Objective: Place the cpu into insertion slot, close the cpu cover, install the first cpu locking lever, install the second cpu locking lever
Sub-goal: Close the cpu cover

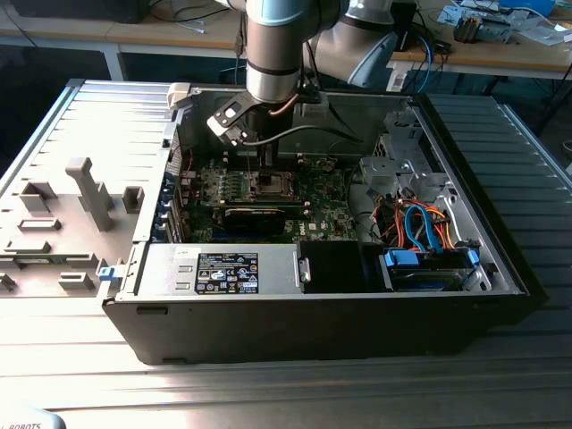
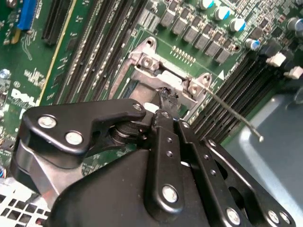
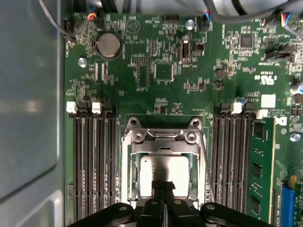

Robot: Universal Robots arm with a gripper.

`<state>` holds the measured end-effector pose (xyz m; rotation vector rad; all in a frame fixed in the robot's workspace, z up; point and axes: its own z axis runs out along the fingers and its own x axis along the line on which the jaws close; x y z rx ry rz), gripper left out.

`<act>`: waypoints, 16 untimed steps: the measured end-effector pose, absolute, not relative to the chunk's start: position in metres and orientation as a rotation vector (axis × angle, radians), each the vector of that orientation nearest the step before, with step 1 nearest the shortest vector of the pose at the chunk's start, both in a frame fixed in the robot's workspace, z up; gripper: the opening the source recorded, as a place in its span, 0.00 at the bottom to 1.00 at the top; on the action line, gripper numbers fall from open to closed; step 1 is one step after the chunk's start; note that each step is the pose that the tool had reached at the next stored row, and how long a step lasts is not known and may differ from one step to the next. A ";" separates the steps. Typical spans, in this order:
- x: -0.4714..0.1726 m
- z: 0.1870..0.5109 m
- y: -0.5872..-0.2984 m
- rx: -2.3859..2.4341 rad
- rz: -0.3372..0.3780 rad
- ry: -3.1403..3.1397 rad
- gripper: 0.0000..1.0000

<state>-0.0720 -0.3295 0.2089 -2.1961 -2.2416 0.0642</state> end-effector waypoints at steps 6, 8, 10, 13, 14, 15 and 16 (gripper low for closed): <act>-0.076 0.206 -0.329 -2.196 0.064 -2.242 0.11; -0.079 0.206 -0.330 -2.196 0.065 -2.242 0.11; -0.077 0.206 -0.330 -2.195 0.065 -2.243 0.11; -0.071 0.206 -0.330 -2.194 0.064 -2.243 0.11; -0.068 0.206 -0.329 -2.194 0.063 -2.243 0.11; -0.066 0.207 -0.329 -2.194 0.063 -2.243 0.11; -0.063 0.224 -0.329 -2.193 0.064 -2.242 0.11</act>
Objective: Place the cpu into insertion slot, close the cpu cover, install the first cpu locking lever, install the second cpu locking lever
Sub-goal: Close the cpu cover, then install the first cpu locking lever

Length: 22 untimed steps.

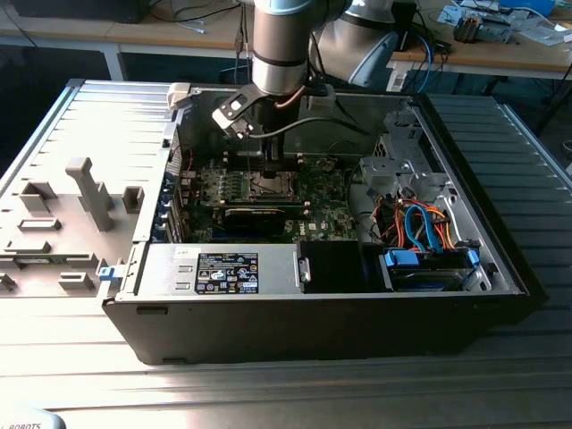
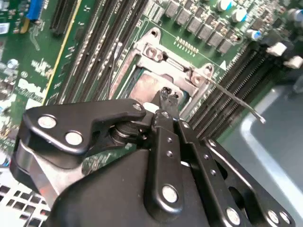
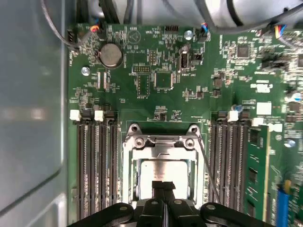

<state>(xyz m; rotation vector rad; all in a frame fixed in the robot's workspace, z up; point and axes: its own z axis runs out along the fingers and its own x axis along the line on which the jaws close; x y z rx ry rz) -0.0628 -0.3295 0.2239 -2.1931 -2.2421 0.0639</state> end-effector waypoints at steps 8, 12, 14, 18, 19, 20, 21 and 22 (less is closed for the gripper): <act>-0.063 0.239 -0.330 -2.193 0.064 -2.242 0.11; -0.063 0.240 -0.330 -2.193 0.064 -2.242 0.11; -0.063 0.240 -0.330 -2.162 0.064 -2.273 0.11; -0.063 0.240 -0.330 -2.046 0.064 -2.380 0.11; -0.063 0.240 -0.330 -2.011 0.064 -2.411 0.11; -0.063 0.240 -0.330 -1.994 0.064 -2.426 0.11; -0.063 0.240 -0.329 -1.968 0.064 -2.447 0.11; -0.063 0.240 -0.329 -1.957 0.064 -2.457 0.11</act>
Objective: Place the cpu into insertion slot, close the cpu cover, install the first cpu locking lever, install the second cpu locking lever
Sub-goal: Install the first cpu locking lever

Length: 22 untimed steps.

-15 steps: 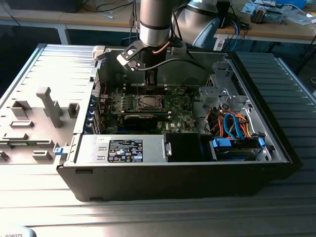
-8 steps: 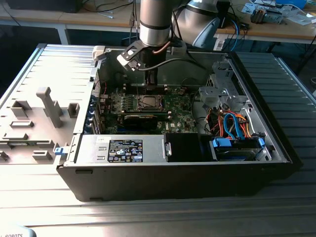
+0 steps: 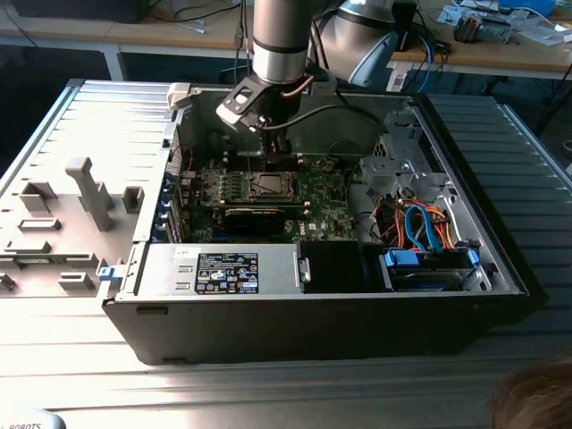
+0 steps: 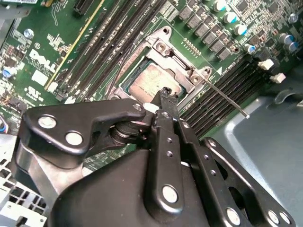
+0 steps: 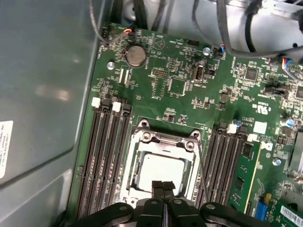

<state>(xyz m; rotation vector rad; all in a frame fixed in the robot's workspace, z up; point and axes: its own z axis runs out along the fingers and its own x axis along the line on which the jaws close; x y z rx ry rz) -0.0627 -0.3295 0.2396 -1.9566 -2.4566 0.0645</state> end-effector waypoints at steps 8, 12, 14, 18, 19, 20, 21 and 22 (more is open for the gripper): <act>-0.063 0.240 -0.329 -1.848 0.065 -2.542 0.11; -0.063 0.240 -0.329 -1.812 0.066 -2.568 0.11; -0.063 0.240 -0.329 -1.798 0.066 -2.579 0.11; -0.063 0.240 -0.329 -1.770 0.067 -2.599 0.11; -0.063 0.240 -0.329 -1.762 0.067 -2.605 0.11; -0.063 0.240 -0.329 -1.757 0.068 -2.609 0.11; -0.063 0.240 -0.329 -1.750 0.068 -2.613 0.11; -0.063 0.240 -0.329 -1.744 0.068 -2.618 0.11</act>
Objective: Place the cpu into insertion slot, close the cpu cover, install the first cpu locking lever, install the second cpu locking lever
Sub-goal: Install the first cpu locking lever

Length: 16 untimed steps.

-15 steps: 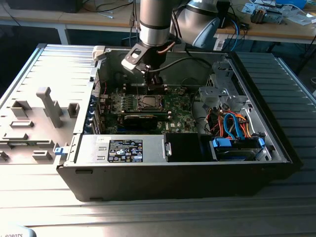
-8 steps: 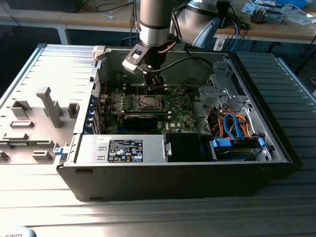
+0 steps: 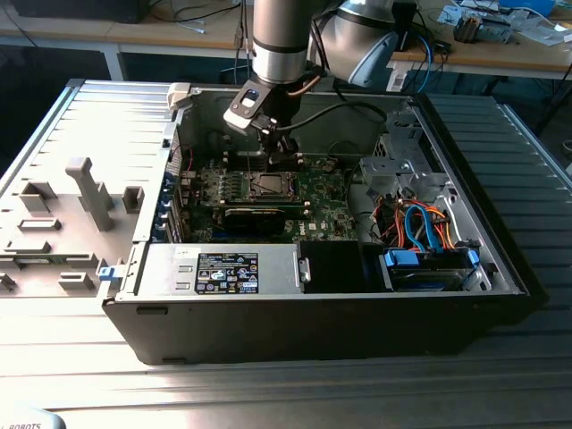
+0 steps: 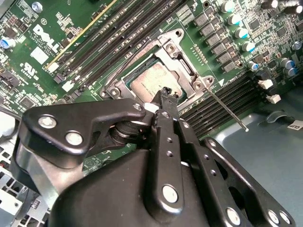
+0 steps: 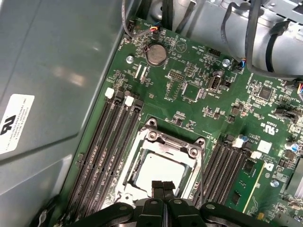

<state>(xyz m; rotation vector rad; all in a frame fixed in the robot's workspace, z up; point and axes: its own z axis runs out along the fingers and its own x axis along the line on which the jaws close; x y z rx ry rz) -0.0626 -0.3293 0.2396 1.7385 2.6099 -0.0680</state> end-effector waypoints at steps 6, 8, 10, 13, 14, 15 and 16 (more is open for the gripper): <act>-0.063 0.240 -0.329 1.645 -0.078 2.663 0.11; -0.063 0.240 -0.329 1.602 -0.082 2.686 0.11; -0.063 0.240 -0.329 1.594 -0.082 2.690 0.11; -0.063 0.240 -0.329 1.585 -0.083 2.695 0.11; -0.063 0.240 -0.329 1.583 -0.083 2.696 0.11; -0.063 0.240 -0.329 1.581 -0.083 2.697 0.11; -0.063 0.240 -0.329 1.579 -0.083 2.698 0.11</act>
